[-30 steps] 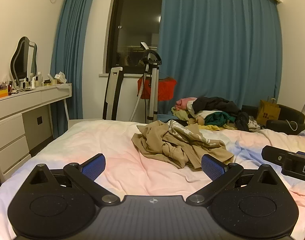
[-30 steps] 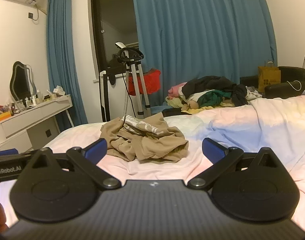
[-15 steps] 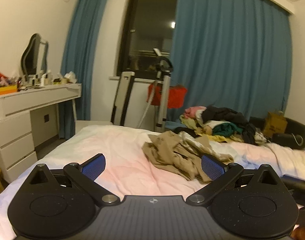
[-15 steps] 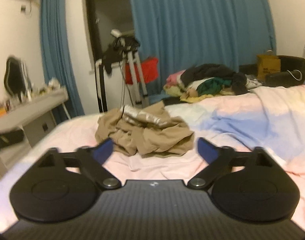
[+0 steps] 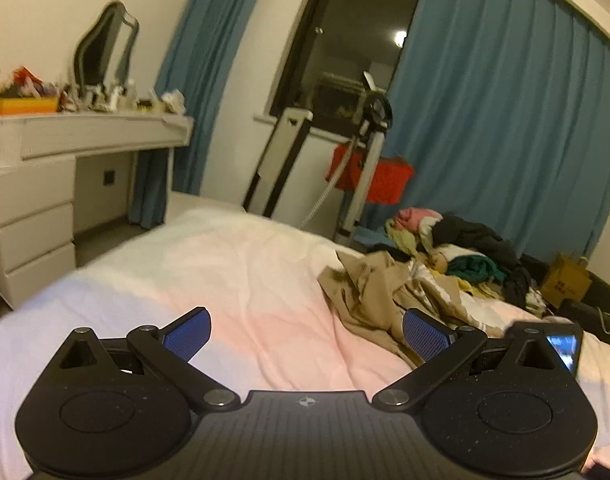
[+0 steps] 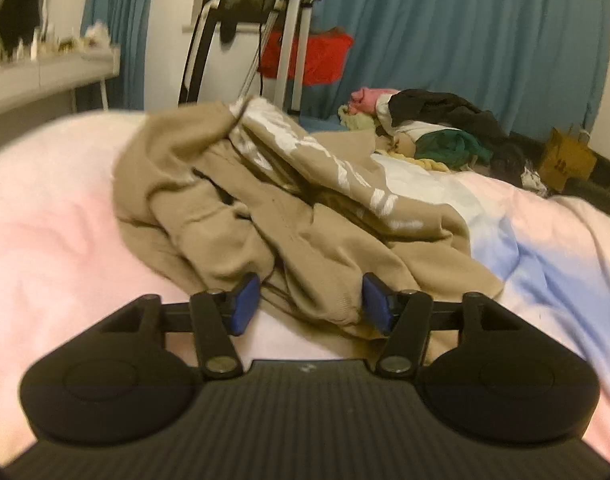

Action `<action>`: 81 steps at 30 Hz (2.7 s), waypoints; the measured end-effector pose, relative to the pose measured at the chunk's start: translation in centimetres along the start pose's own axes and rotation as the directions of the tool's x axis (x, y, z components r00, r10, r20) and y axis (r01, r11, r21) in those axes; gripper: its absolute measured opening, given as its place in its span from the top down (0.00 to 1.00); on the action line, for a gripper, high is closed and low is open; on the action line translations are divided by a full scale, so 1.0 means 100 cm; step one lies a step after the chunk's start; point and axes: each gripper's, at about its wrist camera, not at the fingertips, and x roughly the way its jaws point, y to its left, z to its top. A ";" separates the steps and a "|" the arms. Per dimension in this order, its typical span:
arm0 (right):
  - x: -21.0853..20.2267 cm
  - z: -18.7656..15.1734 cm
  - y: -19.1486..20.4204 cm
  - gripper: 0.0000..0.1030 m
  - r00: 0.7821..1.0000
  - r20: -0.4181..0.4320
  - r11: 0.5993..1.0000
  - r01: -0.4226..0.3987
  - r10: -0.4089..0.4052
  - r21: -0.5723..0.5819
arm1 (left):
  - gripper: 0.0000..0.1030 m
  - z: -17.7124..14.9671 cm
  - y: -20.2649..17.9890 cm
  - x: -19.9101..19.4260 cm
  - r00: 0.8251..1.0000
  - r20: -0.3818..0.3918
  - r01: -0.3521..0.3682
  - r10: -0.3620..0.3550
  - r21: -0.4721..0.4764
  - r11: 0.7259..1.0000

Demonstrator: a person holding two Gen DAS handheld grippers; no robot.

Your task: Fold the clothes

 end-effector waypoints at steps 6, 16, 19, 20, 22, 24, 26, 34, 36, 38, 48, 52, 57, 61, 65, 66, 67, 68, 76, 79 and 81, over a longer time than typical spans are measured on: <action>-0.034 0.022 -0.017 0.87 0.998 0.057 0.996 -0.003 -0.002 0.090 | 0.00 -0.005 0.004 0.019 0.999 -0.046 0.025 -0.026 -0.017 1.000; -0.180 0.043 -0.063 0.91 0.926 0.358 0.956 -0.202 0.115 0.215 | 0.00 -0.014 -0.047 -0.018 0.998 0.033 0.054 -0.060 0.172 0.984; -0.226 0.041 -0.074 0.91 0.871 0.467 0.945 -0.266 0.152 0.189 | 0.00 -0.018 -0.065 -0.033 0.995 0.055 0.064 -0.080 0.244 0.968; -0.240 0.038 -0.077 0.91 0.850 0.500 0.940 -0.289 0.165 0.182 | 0.00 -0.021 -0.071 -0.036 0.995 0.057 0.067 -0.085 0.268 0.961; -0.262 0.030 -0.083 0.91 0.812 0.551 0.926 -0.336 0.191 0.174 | 0.00 -0.028 -0.082 -0.036 0.995 0.048 0.074 -0.093 0.304 0.950; -0.278 0.023 -0.090 0.91 0.776 0.590 0.909 -0.384 0.223 0.163 | 0.00 -0.037 -0.093 -0.031 0.995 0.023 0.085 -0.098 0.328 0.941; -0.287 0.019 -0.099 0.91 0.748 0.617 0.895 -0.419 0.244 0.153 | 0.00 -0.046 -0.103 -0.023 0.994 -0.012 0.105 -0.108 0.361 0.926; -0.287 0.004 -0.145 0.91 0.689 0.676 0.829 -0.519 0.262 0.208 | 0.09 -0.073 -0.142 0.033 0.998 0.002 0.057 -0.066 0.490 0.870; -0.277 0.000 -0.153 0.90 0.698 0.667 0.822 -0.523 0.260 0.227 | 0.16 -0.077 -0.150 0.049 0.997 -0.008 0.074 -0.081 0.501 0.862; -0.268 -0.003 -0.159 0.90 0.708 0.658 0.819 -0.522 0.258 0.240 | 0.21 -0.081 -0.155 0.062 0.993 -0.034 0.117 -0.115 0.496 0.860; -0.237 -0.016 -0.167 0.90 0.777 0.589 0.833 -0.464 0.221 0.300 | 0.78 -0.094 -0.167 0.107 0.975 -0.097 0.221 -0.200 0.505 0.834; -0.220 -0.019 -0.167 0.90 0.852 0.497 0.871 -0.363 0.165 0.332 | 0.94 -0.066 -0.139 0.103 0.983 -0.039 0.180 -0.178 0.379 0.908; -0.182 -0.020 -0.168 0.90 0.951 0.278 0.892 -0.240 0.136 0.383 | 0.95 -0.016 -0.102 0.074 0.971 0.019 0.231 -0.240 0.208 0.950; -0.157 -0.026 -0.156 0.90 0.962 0.119 0.885 -0.272 0.245 0.378 | 0.95 0.003 -0.073 0.035 0.947 0.006 0.315 -0.320 0.153 0.937; -0.158 -0.026 -0.131 0.89 0.949 0.066 0.898 -0.312 0.307 0.311 | 0.95 0.009 -0.056 0.029 0.951 -0.070 0.310 -0.303 0.172 0.935; -0.162 -0.026 -0.126 0.89 0.944 0.072 0.896 -0.328 0.321 0.301 | 0.95 0.007 -0.053 0.032 0.958 -0.086 0.286 -0.275 0.167 0.943; -0.166 -0.026 -0.123 0.89 0.938 0.084 0.889 -0.347 0.338 0.299 | 0.94 0.004 -0.049 0.035 0.964 -0.100 0.259 -0.245 0.161 0.952; -0.169 -0.024 -0.123 0.89 0.928 0.105 0.874 -0.373 0.359 0.310 | 0.94 0.002 -0.047 0.038 0.971 -0.109 0.229 -0.214 0.153 0.961; -0.184 -0.015 -0.132 0.90 0.857 0.258 0.763 -0.515 0.447 0.389 | 0.50 -0.005 -0.037 0.049 0.969 -0.229 0.130 -0.092 0.159 0.979; -0.181 -0.013 -0.130 0.90 0.856 0.256 0.761 -0.516 0.448 0.393 | 0.35 -0.017 -0.039 0.009 0.975 -0.220 0.098 -0.040 0.259 0.961; -0.181 -0.012 -0.129 0.90 0.854 0.255 0.759 -0.521 0.454 0.390 | 0.22 -0.023 -0.036 -0.012 0.976 -0.214 0.096 -0.037 0.274 0.957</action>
